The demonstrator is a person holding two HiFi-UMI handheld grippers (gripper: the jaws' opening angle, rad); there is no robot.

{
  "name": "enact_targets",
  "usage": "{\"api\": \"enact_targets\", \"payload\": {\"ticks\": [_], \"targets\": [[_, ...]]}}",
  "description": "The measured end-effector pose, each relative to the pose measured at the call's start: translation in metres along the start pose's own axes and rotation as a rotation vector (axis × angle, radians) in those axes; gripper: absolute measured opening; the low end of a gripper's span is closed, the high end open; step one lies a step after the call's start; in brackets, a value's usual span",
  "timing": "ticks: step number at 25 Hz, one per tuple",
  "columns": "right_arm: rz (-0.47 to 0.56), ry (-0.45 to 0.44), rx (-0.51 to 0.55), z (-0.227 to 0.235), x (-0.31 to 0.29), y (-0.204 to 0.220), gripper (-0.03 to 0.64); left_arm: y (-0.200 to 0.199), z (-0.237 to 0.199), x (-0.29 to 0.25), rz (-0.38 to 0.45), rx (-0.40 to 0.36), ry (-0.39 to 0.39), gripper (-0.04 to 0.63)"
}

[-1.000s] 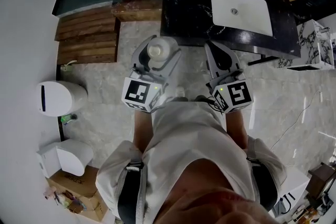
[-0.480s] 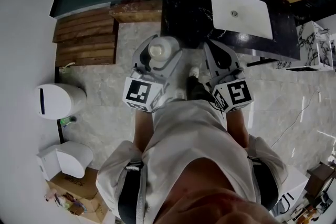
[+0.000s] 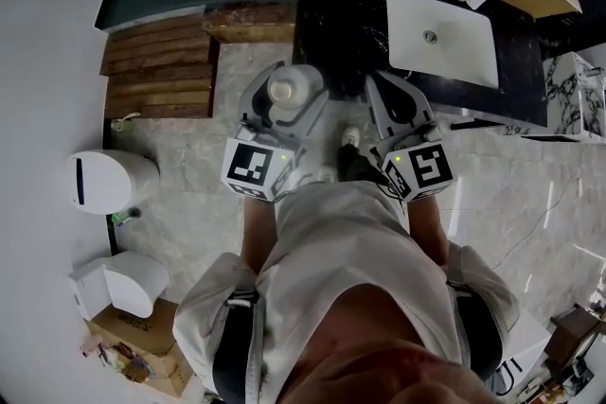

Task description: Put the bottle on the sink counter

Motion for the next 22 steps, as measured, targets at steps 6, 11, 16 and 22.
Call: {"api": "enact_targets", "payload": {"ticks": [6,11,16,22], "targets": [[0.004,-0.013,-0.009,0.028,-0.019,0.002,-0.002,-0.004,-0.007,-0.029,-0.005,-0.006,-0.017,0.330],[0.018,-0.034,-0.016,0.051,-0.033,0.002,-0.002,-0.007,-0.011,-0.051,-0.008,-0.019,-0.039,0.330],[0.033,-0.054,-0.026,0.071,-0.047,0.003,-0.002,-0.010,-0.016,-0.070,-0.025,-0.027,-0.064,0.330],[0.046,-0.067,-0.038,0.100,-0.057,0.003,-0.002,-0.018,-0.016,-0.097,-0.022,-0.044,-0.086,0.330]]}}
Point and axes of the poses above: the fingertips, and each gripper's own axes: x backward along the fingers, z to its right, y out of its underside, the point moved 8 cm from there along x, backward along the fingers, and after that the axes turned 3 degrees about x, right-handed, at the moved point
